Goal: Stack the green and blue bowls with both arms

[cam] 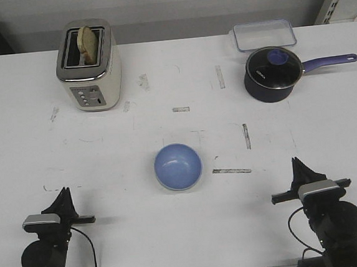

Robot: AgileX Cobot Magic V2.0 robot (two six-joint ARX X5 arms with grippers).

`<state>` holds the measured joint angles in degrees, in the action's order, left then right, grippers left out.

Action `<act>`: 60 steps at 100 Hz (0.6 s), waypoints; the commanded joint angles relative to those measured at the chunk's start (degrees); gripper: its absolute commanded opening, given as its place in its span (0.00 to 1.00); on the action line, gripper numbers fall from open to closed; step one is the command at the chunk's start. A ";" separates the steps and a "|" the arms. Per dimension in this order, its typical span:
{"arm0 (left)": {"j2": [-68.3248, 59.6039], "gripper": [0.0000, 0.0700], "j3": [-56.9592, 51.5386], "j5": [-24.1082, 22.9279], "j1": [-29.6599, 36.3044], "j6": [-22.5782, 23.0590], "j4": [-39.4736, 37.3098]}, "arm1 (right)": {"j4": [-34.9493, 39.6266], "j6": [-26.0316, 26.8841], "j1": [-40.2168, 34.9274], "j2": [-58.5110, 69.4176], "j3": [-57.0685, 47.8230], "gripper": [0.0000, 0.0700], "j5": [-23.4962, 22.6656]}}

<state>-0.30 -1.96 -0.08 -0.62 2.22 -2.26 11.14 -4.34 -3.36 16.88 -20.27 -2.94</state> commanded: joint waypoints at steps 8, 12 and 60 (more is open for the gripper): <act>0.11 0.00 1.27 0.07 -0.11 0.13 -0.63 | -6.32 0.98 2.27 -5.49 8.26 0.00 -0.09; 0.11 0.00 1.27 0.07 -0.11 0.13 -0.63 | -8.04 1.79 2.60 -7.56 10.80 0.00 -0.07; 0.04 0.00 1.20 0.07 -0.11 0.13 -0.81 | -10.47 6.03 3.15 -16.83 19.54 0.00 1.05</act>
<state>-0.30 -1.96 -0.05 -0.62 2.22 -2.33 1.34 0.14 -0.32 0.21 -0.82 -1.91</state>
